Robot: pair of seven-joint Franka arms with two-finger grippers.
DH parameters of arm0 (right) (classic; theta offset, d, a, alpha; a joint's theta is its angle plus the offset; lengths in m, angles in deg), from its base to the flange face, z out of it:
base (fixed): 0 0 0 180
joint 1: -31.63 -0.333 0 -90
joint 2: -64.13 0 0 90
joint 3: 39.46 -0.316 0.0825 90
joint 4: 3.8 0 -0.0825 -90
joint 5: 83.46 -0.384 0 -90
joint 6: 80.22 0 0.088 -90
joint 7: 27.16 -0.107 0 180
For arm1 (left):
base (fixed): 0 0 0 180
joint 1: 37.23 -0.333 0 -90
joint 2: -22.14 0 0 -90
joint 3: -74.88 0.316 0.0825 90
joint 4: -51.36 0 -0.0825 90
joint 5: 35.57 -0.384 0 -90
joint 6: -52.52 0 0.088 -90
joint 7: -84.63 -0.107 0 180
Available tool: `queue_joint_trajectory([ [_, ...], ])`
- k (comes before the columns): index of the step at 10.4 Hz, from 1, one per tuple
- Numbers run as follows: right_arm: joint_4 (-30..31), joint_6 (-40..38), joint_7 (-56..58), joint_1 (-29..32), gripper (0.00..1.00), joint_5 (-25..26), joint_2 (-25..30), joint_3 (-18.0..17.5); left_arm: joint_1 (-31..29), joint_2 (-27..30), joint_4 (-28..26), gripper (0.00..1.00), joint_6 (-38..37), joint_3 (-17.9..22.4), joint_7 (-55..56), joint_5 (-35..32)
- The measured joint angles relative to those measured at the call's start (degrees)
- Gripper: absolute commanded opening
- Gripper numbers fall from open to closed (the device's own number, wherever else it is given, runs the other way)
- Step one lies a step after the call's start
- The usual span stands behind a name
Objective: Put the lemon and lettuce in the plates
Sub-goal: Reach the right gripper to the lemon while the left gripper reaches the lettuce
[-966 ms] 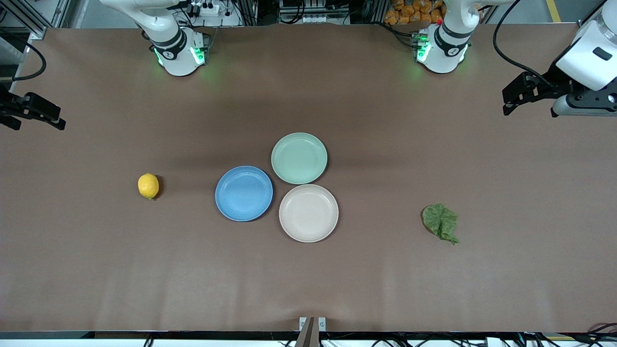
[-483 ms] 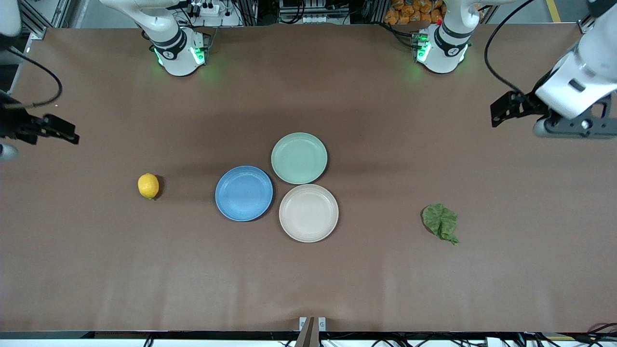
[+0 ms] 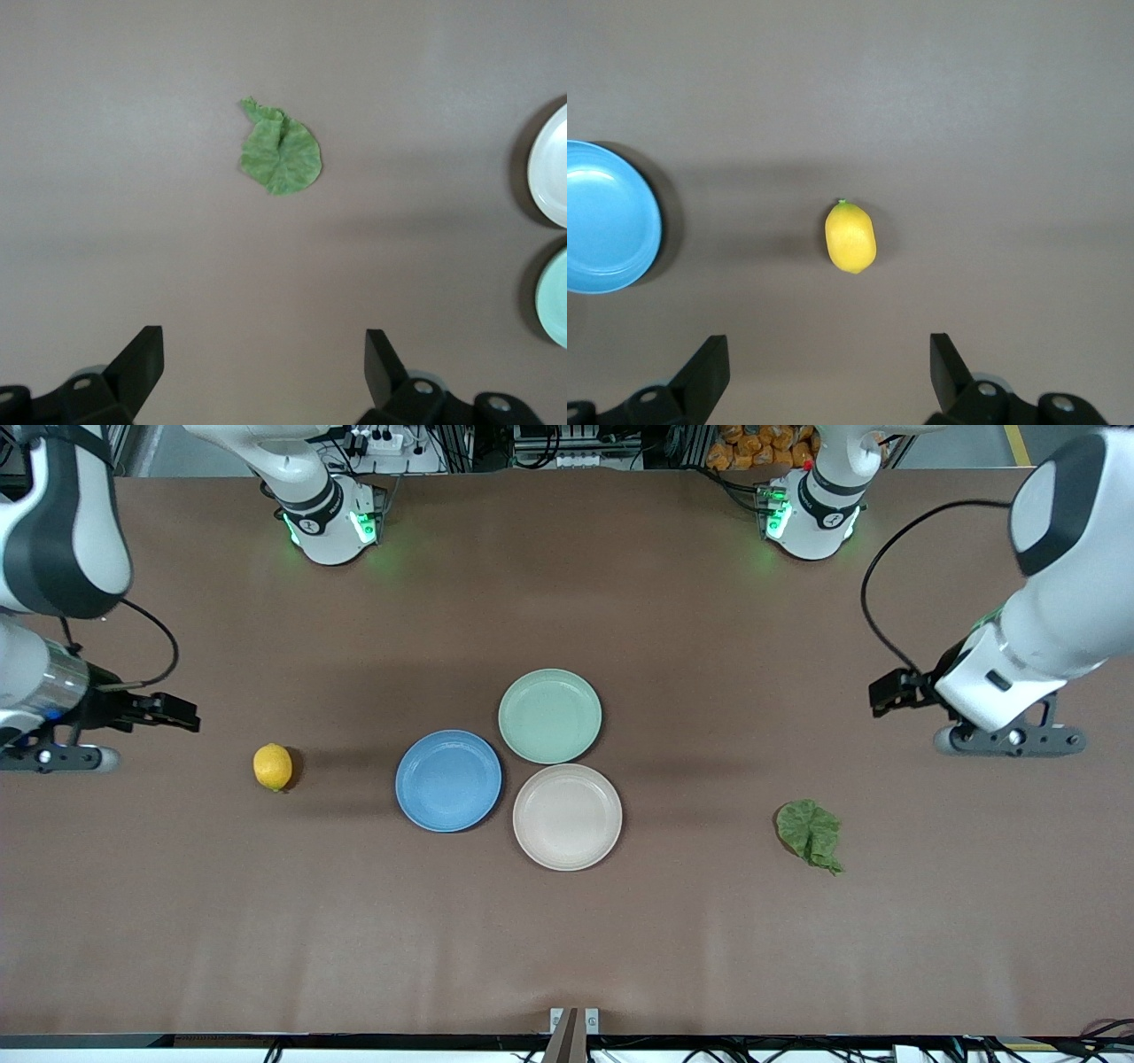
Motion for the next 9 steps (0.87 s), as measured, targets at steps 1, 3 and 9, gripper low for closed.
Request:
queue_joint_trajectory([
  [1, 3.26, 3.47, -0.02, 0.01, 1.00, 0.00, -0.06, 0.03, 0.01, -0.69, -1.77, 1.00, 2.76, -0.04, 0.37, 0.00],
  [3, 9.68, 11.25, -0.03, 0.03, 1.00, 0.00, -0.14, 0.09, 0.01, -2.64, -4.29, 1.00, 6.30, -0.08, 1.43, 0.00],
  [9, 18.80, 25.99, -0.02, 0.89, 1.00, 0.00, -5.36, 0.28, -0.03, -13.09, -4.69, 1.00, 13.74, -0.14, 1.53, -0.01],
])
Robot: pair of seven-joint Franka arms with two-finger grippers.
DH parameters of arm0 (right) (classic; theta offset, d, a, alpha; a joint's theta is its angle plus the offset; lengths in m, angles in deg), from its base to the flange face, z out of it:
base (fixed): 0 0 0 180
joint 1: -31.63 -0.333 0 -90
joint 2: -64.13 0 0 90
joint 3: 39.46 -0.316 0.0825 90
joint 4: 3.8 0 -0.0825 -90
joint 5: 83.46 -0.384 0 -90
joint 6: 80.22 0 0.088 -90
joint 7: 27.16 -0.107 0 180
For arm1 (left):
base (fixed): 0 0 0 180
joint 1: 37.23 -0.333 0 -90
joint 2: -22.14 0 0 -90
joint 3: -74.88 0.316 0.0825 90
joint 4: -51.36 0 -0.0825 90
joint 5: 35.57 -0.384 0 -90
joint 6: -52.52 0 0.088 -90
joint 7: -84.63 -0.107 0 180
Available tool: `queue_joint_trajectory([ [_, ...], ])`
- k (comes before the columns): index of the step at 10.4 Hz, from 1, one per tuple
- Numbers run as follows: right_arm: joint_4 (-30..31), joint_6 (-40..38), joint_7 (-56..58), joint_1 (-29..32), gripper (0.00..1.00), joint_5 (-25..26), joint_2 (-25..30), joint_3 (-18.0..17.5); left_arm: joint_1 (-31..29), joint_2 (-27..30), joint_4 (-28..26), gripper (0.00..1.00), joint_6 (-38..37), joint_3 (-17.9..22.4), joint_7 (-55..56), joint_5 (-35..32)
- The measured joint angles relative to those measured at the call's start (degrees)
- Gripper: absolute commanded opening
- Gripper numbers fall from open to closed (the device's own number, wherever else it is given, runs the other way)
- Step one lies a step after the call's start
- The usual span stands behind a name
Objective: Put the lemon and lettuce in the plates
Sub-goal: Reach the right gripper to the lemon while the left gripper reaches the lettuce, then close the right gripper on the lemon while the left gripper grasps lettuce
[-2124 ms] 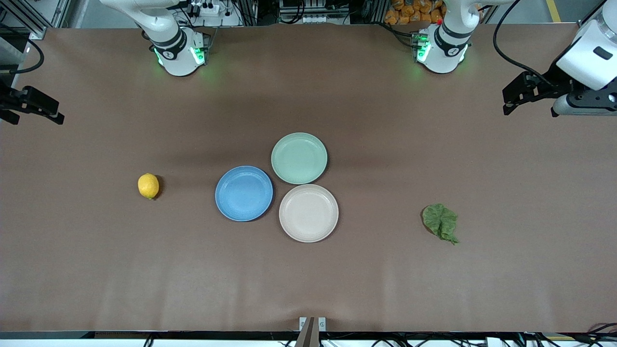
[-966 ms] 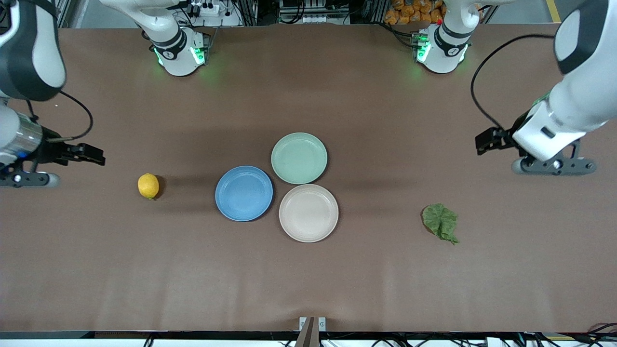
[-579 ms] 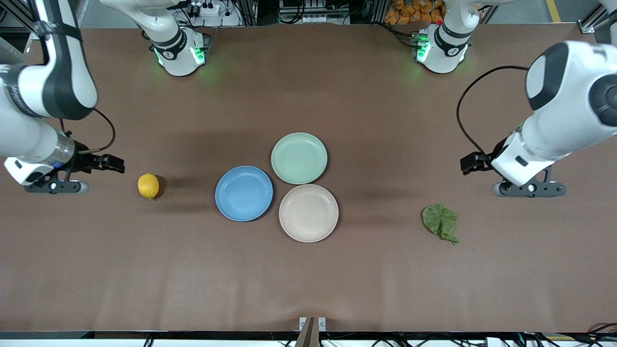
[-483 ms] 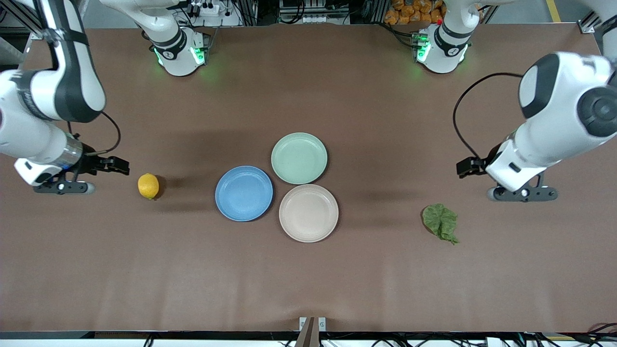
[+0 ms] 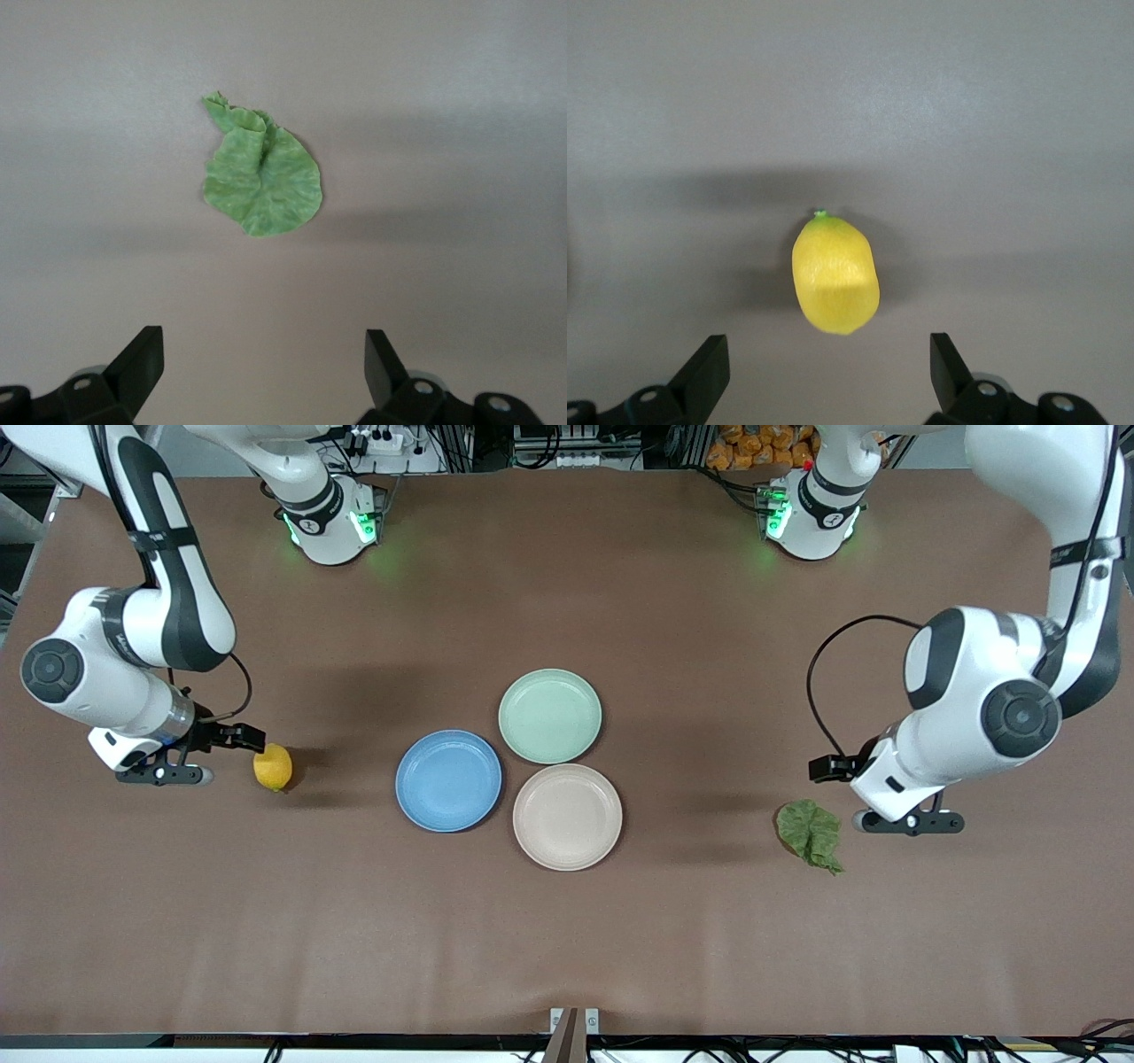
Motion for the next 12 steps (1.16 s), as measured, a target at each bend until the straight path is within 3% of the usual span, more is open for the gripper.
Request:
queue_joint_trajectory([
  [5, 0.31, 9.68, 0.00, 0.65, 1.00, 0.00, -8.78, 0.18, -0.21, -6.57, 1.31, 1.00, 5.47, 0.66, -2.50, -0.04],
  [8, 0.29, 11.77, 0.00, 0.66, 1.00, 0.00, -10.68, 0.17, -0.33, -11.63, 5.22, 1.00, 7.03, 1.01, -2.81, -2.83],
  [12, 0.62, 13.14, 0.00, 0.67, 0.97, -0.05, -11.96, 0.09, -0.45, -17.25, 6.36, 1.00, 14.02, 2.00, -5.16, -4.05],
])
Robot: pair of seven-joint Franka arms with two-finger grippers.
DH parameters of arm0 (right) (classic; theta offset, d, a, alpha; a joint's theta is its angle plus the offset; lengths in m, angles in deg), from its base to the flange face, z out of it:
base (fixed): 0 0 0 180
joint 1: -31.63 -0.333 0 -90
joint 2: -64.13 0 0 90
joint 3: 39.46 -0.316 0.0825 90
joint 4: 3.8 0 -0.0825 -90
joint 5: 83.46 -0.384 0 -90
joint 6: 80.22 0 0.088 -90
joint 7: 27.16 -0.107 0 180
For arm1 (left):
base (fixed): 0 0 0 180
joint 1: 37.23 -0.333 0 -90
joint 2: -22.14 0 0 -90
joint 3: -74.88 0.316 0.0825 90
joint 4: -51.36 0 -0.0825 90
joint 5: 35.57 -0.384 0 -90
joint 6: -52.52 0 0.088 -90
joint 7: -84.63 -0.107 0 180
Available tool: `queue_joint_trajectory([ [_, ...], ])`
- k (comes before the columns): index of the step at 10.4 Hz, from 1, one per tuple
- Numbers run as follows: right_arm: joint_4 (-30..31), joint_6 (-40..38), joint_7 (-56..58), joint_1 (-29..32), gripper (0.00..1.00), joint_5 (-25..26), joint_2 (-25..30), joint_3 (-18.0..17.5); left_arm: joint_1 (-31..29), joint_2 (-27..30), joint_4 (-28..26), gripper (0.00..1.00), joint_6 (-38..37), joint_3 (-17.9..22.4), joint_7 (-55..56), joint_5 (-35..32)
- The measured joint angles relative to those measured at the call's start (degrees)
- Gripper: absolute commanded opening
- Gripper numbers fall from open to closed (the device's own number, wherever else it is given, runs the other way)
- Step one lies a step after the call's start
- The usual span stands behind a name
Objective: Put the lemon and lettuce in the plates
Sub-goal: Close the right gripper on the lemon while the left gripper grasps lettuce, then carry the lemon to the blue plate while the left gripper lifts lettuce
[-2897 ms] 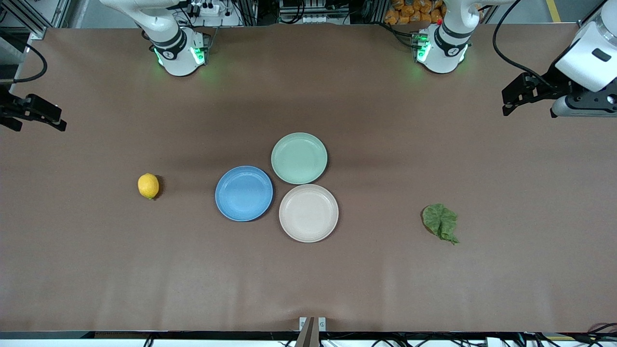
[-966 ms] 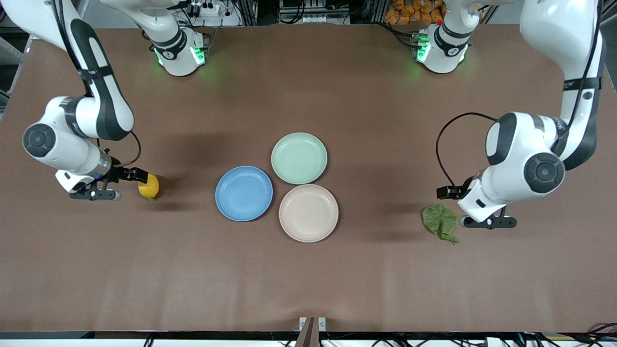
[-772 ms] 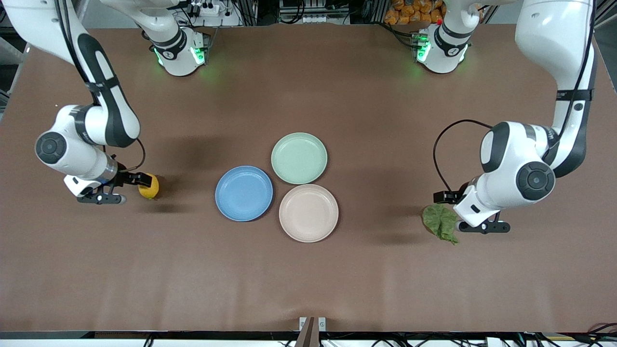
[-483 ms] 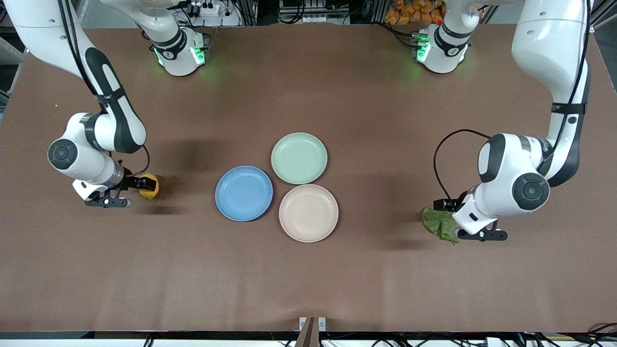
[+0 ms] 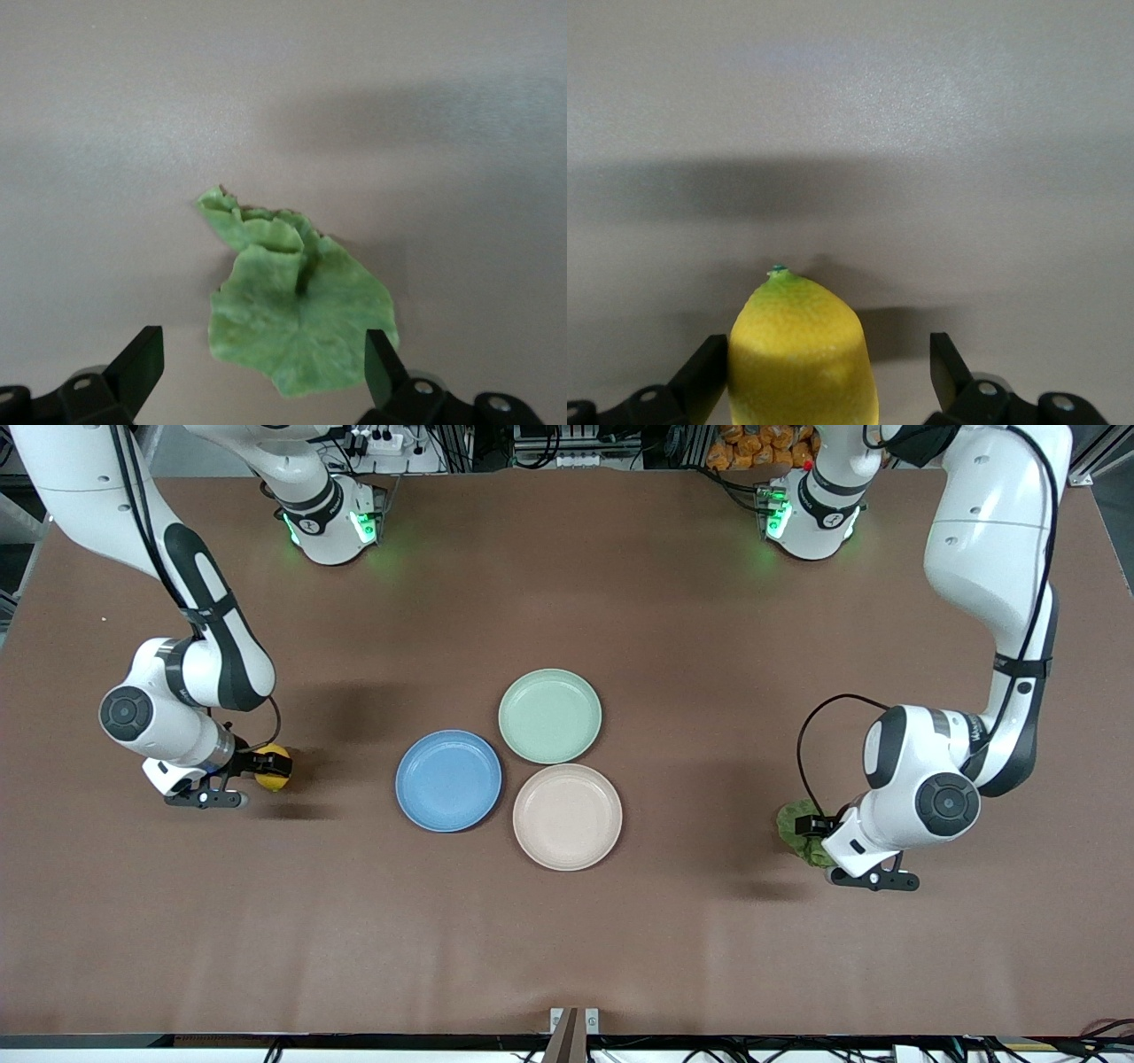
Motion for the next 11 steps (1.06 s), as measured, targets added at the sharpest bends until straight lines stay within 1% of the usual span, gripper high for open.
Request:
queue_joint_trajectory([
  [1, 0.48, 1.17, 0.00, 0.00, 0.90, -0.01, -0.36, -0.03, -0.21, -0.69, 0.14, 1.00, 1.22, 0.06, -0.25, 0.00],
  [2, 0.81, 1.93, -0.01, 0.00, 0.80, -0.02, -0.80, -0.07, -0.38, -1.17, 0.31, 1.00, 2.34, 0.07, -0.36, 0.00],
  [4, 1.35, 2.33, -0.02, -0.01, 0.39, -0.04, -1.07, -0.14, -0.32, -2.02, 0.48, 1.00, 3.49, 0.00, -0.36, 0.00],
  [5, 1.37, 2.33, -0.03, -0.06, 0.23, -0.05, -1.07, -0.22, -0.18, -2.62, 0.47, 1.00, 3.88, -0.08, -0.36, 0.00],
  [6, 1.37, 2.33, -0.08, -0.12, 0.14, -0.10, -1.07, -0.29, -0.04, -3.16, 0.48, 1.00, 4.51, -0.12, -0.36, 0.00],
  [7, 1.36, 2.33, -0.20, -0.19, 0.09, -0.43, -1.07, -0.37, 0.06, -3.63, 0.47, 1.00, 4.98, -0.14, -0.36, 0.00],
  [8, 1.29, 2.26, -0.25, -0.32, 0.09, -1.26, -1.07, -0.47, 0.11, -3.92, 0.48, 1.00, 5.10, -0.17, -0.36, 0.00],
  [9, 0.88, 1.43, -0.29, -0.57, 0.09, -1.97, -1.05, -0.54, 0.14, -4.19, 0.50, 0.96, 5.11, -0.17, -0.36, 0.00],
  [11, -2.54, -5.50, -0.51, -1.02, 0.08, -2.59, -0.24, -0.59, 0.14, -4.90, 0.50, 0.05, 6.13, -0.18, -0.36, 0.00],
])
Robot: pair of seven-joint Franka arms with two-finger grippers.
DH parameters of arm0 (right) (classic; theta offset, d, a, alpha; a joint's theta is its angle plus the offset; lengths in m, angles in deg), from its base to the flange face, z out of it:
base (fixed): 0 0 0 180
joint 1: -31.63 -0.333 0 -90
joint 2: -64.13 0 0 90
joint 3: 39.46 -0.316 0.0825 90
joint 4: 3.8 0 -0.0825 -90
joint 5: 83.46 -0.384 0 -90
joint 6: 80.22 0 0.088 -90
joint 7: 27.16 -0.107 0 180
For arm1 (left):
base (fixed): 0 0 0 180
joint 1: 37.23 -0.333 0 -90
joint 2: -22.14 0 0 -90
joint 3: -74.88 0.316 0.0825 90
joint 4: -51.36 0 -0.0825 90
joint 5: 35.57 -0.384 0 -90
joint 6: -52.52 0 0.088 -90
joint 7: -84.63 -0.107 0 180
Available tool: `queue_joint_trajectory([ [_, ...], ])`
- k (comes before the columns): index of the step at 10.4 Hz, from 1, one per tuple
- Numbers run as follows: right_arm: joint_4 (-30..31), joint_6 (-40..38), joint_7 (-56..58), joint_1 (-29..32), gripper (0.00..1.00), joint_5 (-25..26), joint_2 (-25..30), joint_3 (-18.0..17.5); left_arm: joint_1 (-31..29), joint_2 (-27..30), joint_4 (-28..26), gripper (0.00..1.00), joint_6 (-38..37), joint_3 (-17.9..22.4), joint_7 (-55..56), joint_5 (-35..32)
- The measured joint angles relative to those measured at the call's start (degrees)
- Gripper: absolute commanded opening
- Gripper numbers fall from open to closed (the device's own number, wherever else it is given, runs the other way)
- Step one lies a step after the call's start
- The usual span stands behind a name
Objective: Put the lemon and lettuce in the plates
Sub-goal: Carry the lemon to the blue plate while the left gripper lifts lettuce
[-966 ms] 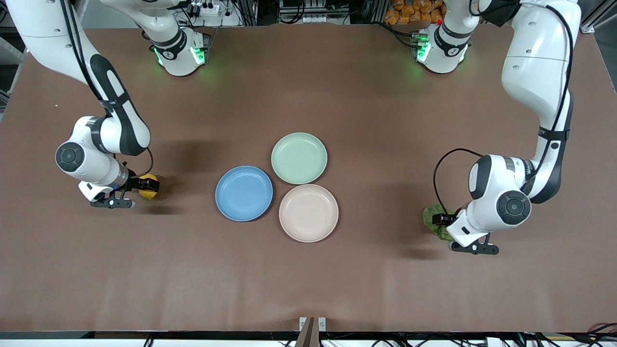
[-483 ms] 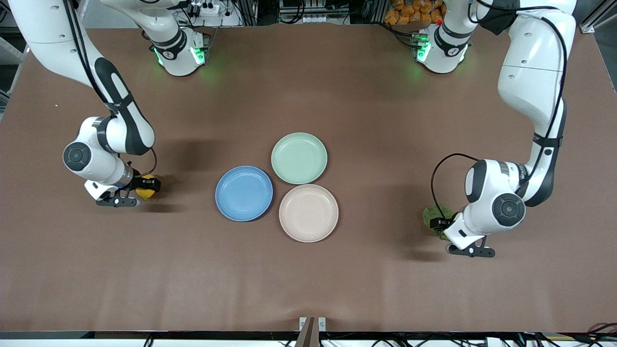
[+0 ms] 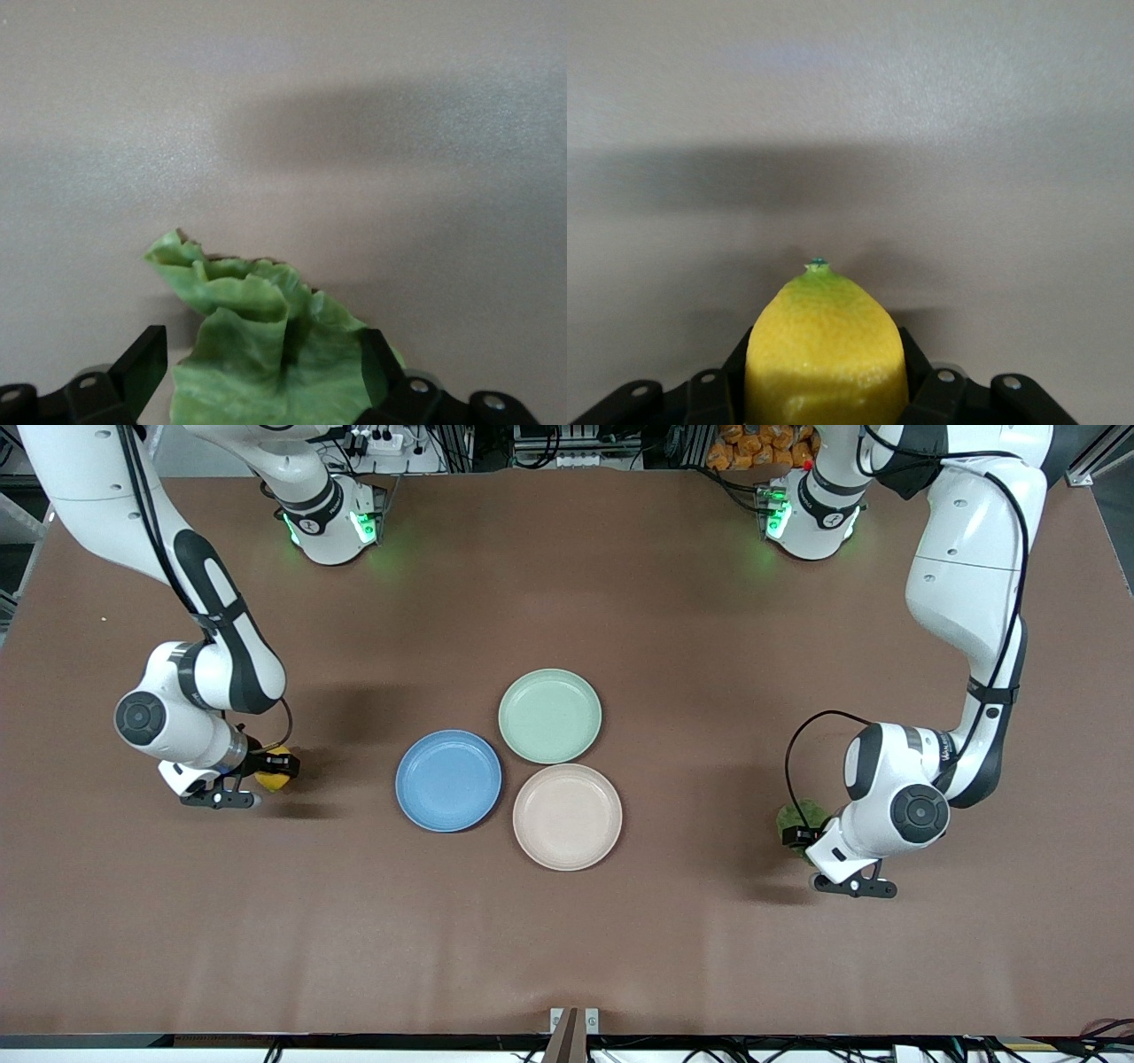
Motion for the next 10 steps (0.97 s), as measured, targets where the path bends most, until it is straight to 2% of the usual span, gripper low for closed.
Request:
queue_joint_trajectory([
  [1, -2.13, -3.82, -0.03, -0.13, 0.08, -0.07, 0.88, -0.05, 0.00, -0.19, 0.00, 0.00, 0.20, 0.00, 0.00, 0.00],
  [5, -10.48, -16.44, -4.74, -5.08, 0.07, -0.87, 3.46, -0.23, 0.07, -0.13, 0.42, 0.00, 0.37, -0.45, 0.00, 0.03],
  [8, -13.23, -17.35, -11.04, -10.98, 0.07, -6.67, 3.43, -0.37, -0.12, 0.01, 1.07, 0.00, 0.55, -0.33, 0.21, 0.02],
  [10, -14.50, -17.39, -14.37, -14.55, 0.07, -8.49, 3.00, -0.44, -0.09, 0.67, 1.90, 0.00, 0.77, -0.42, 1.10, 0.02],
])
